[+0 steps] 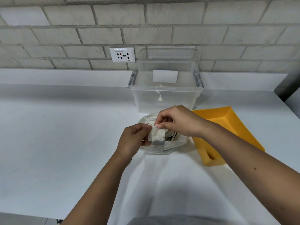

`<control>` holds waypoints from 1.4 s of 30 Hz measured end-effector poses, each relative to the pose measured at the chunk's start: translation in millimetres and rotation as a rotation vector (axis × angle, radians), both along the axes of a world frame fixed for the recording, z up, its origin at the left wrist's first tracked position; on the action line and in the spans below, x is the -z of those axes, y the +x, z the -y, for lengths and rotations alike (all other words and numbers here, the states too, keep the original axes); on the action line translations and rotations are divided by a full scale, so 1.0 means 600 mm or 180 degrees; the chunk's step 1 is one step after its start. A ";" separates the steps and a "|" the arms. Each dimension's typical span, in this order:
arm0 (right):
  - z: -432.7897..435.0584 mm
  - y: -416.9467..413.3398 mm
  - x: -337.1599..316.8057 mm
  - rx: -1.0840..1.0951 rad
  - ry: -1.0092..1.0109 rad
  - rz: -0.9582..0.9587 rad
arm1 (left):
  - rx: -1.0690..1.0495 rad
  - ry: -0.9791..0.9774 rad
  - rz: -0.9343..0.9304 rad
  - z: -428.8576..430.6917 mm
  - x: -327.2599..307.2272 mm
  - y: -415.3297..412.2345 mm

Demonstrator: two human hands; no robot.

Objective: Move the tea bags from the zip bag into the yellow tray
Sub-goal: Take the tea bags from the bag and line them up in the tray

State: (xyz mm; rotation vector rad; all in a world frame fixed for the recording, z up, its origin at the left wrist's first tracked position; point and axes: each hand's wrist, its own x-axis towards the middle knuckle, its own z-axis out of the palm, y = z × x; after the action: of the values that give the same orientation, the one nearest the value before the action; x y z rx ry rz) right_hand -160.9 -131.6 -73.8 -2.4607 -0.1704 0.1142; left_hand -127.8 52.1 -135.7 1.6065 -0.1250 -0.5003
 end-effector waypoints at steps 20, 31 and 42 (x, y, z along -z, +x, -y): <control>0.017 0.029 0.070 0.0352 -0.0897 0.0344 | -0.0652 0.0354 0.0291 -0.029 0.020 0.026; -0.007 0.049 0.132 0.0069 -0.1811 0.0273 | -0.0612 0.0238 0.0042 -0.032 0.020 0.027; 0.027 0.009 0.074 0.1107 0.0375 0.0674 | -0.0653 0.0289 -0.0121 -0.027 0.012 0.021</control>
State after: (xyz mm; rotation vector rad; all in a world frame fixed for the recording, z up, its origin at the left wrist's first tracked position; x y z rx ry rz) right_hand -155.2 -147.5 -118.3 -2.3418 0.1570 -0.2986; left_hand -115.2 68.3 -142.6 1.6758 0.0919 -0.3815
